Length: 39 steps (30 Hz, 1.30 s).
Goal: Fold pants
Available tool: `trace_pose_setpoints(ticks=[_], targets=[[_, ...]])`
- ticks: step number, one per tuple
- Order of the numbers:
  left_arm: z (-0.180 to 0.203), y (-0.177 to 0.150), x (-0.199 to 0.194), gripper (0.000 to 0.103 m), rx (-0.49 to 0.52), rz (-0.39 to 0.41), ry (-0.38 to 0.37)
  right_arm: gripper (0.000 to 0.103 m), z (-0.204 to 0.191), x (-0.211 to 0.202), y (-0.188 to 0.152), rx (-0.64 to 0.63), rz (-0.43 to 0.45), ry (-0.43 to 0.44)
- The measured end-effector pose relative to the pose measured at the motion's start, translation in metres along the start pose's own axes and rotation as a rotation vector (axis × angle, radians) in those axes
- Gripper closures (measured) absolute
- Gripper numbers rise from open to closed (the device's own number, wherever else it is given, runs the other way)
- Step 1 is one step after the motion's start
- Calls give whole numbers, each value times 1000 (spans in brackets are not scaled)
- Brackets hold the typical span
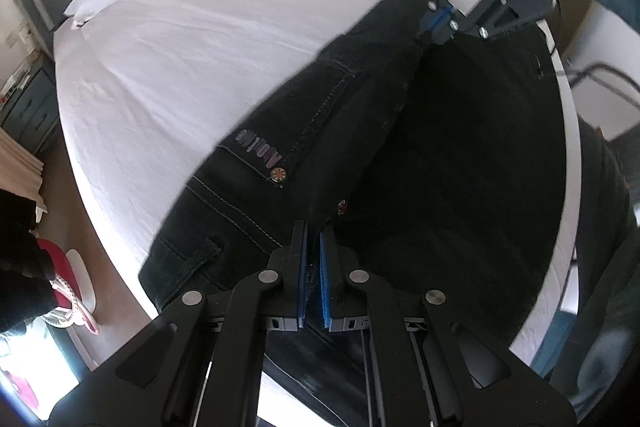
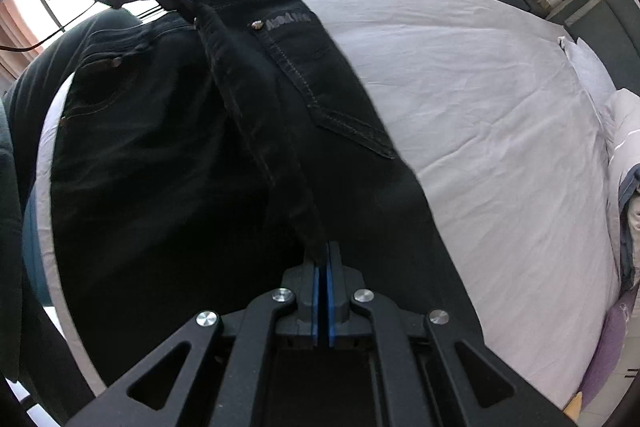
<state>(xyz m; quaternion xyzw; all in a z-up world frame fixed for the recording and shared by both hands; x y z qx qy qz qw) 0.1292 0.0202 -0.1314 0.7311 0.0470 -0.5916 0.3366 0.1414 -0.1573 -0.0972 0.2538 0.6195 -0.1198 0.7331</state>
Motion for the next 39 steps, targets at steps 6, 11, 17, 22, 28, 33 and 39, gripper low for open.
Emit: trace_pose_setpoints(ticks=[6, 11, 17, 22, 28, 33, 39], targets=[[24, -17, 0, 99, 44, -58, 6, 100, -48, 12, -11, -91, -48, 63], [49, -25, -7, 99, 105, -82, -1, 100, -86, 19, -25, -174, -82, 75], [81, -24, -5, 99, 203, -111, -19, 100, -112, 18, -38, -267, -105, -18], [83, -34, -27, 99, 200, -75, -70, 100, -130, -4, -45, -268, -74, -17], [95, -33, -30, 99, 236, -99, -57, 100, -148, -7, -55, -257, -63, -25], [98, -35, -39, 99, 219, -81, -79, 99, -160, -17, -56, -241, -46, -34], [82, -53, -44, 99, 199, -63, -94, 99, -158, -24, -58, -232, -50, -33]])
Point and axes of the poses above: each gripper's, at about its wrist camera, not at the fingertips, and x roughly the way its jaws point, z to its right, y to its top, the point moved 2 cm from there along x, roughly the way its jaws point, and after that the axes turned 8 degrees about x, right-handed, at the moved point
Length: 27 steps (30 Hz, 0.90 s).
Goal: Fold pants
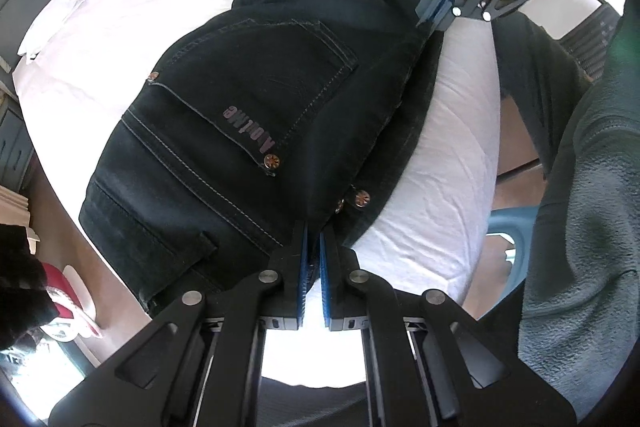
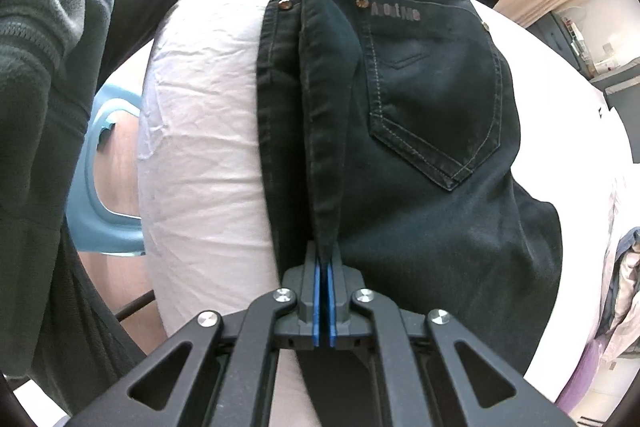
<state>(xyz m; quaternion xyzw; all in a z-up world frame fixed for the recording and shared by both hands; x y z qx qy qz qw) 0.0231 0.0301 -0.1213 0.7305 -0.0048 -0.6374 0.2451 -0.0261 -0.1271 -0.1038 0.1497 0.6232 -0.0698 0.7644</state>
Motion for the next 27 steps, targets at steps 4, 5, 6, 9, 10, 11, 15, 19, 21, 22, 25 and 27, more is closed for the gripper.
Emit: trace_pose_setpoints(ticks=[4, 5, 6, 9, 10, 11, 15, 19, 21, 22, 25, 27], targets=[[-2, -7, 2, 99, -8, 3, -7, 99, 8, -2, 8, 15, 8, 13], [-4, -7, 2, 99, -6, 1, -3, 99, 7, -1, 9, 13, 6, 8], [-6, -7, 3, 99, -6, 0, 0, 99, 6, 2, 10, 11, 4, 3], [-11, -7, 3, 99, -20, 8, 1, 99, 5, 0, 15, 20, 1, -8], [-10, -8, 2, 99, -20, 10, 2, 99, 5, -1, 15, 25, 3, -9], [-12, -9, 1, 99, -23, 12, 3, 99, -2, 0, 14, 27, 5, -10], [-15, -13, 0, 99, -37, 12, 1, 99, -5, 0, 18, 25, -1, -19], [-22, -16, 3, 97, -71, 16, -4, 97, -9, 10, 19, 35, -19, -24], [-20, -16, -3, 96, -49, 18, 16, 96, -19, 16, 19, 26, -20, -50], [-20, -16, -8, 94, -42, 15, 19, 96, -20, 16, 18, 26, -17, -60], [-23, -14, -24, 93, -53, 0, -25, 96, -22, 16, 10, 55, 0, -70], [-25, -11, -40, 93, -49, 1, -30, 96, -24, 15, 8, 59, 5, -88]])
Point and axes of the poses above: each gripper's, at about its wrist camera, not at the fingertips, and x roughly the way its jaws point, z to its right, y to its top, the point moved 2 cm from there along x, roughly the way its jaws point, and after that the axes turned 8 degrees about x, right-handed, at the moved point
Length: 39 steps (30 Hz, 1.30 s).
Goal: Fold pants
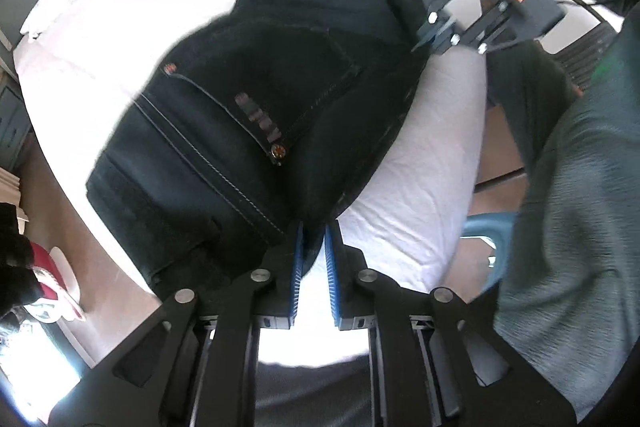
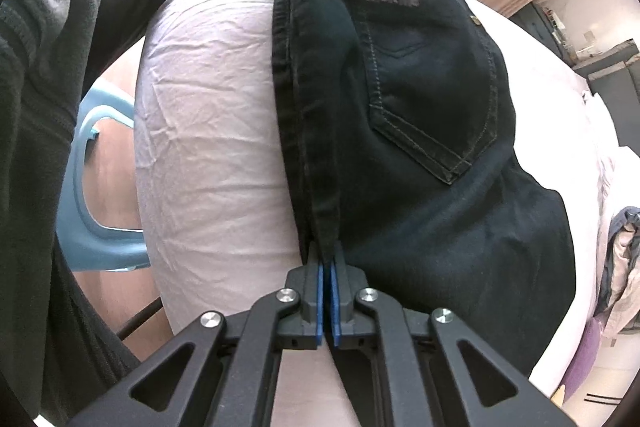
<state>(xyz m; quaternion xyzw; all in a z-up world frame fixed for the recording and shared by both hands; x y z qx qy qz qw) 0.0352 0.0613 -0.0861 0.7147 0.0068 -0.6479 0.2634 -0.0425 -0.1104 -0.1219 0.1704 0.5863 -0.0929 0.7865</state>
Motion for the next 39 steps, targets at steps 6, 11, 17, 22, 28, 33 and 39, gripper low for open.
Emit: trace_pose_setpoints(ticks=[6, 11, 17, 22, 28, 33, 39], targets=[[3, 38, -45, 93, 30, 76, -29, 96, -6, -1, -2, 10, 11, -55], [-8, 95, -25, 93, -78, 194, 51, 96, -14, -2, -6, 52, 31, -106], [-1, 111, 82, 92, -237, 64, -25, 92, -22, -16, -19, 229, 112, -127], [-6, 104, 64, 92, -322, 124, -50, 39, 12, -52, -68, 577, 241, -2], [-23, 150, 27, 92, -380, 272, -34, 40, 121, -91, -214, 1336, 523, 71], [-27, 140, 90, 92, -476, 124, -59, 38, 190, -76, -355, 1908, 742, 159], [-46, 141, 88, 92, -582, 127, -165, 38, 227, -34, -421, 2200, 842, 236]])
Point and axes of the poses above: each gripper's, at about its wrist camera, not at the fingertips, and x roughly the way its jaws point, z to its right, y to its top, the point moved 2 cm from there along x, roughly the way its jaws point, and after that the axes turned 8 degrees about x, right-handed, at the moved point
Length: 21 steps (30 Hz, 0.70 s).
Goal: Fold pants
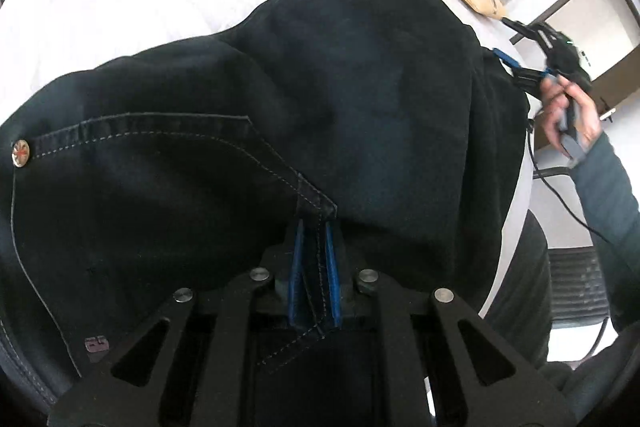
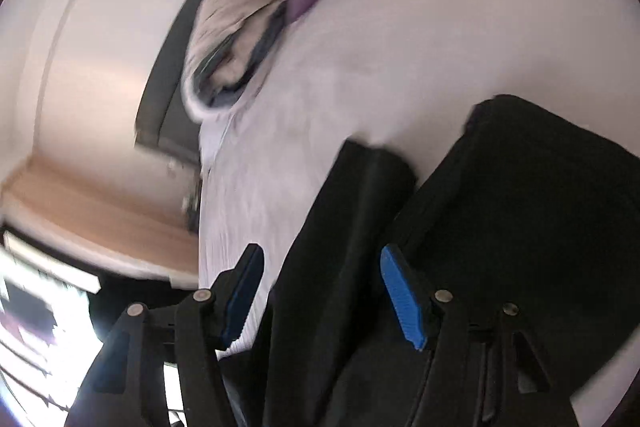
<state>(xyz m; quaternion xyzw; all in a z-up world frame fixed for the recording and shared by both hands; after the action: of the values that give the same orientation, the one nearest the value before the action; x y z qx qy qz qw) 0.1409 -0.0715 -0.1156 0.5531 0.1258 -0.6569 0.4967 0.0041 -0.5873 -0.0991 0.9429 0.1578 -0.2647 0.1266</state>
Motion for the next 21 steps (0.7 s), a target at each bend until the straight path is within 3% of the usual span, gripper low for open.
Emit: trace_pose_setpoints(ticks=[4, 8, 10, 12, 15, 18, 21], targets=[[1, -6, -3, 92, -1, 3, 4, 39, 27, 16, 23, 100, 8, -43], [1, -8, -6, 92, -10, 16, 0, 39, 17, 36, 28, 98, -6, -61], [-6, -13, -3, 92, -11, 20, -1, 51, 8, 51, 27, 62, -31, -72], [-5, -11, -1, 92, -9, 21, 2, 91, 2, 58, 24, 17, -67, -91], [-4, -11, -3, 92, -5, 23, 6, 94, -17, 65, 23, -57, -57, -132], [-3, -13, 1, 92, -5, 23, 10, 95, -47, 42, 19, -191, 8, -167], [1, -13, 4, 92, -2, 20, 19, 96, -70, 9, 21, -238, 75, -163]])
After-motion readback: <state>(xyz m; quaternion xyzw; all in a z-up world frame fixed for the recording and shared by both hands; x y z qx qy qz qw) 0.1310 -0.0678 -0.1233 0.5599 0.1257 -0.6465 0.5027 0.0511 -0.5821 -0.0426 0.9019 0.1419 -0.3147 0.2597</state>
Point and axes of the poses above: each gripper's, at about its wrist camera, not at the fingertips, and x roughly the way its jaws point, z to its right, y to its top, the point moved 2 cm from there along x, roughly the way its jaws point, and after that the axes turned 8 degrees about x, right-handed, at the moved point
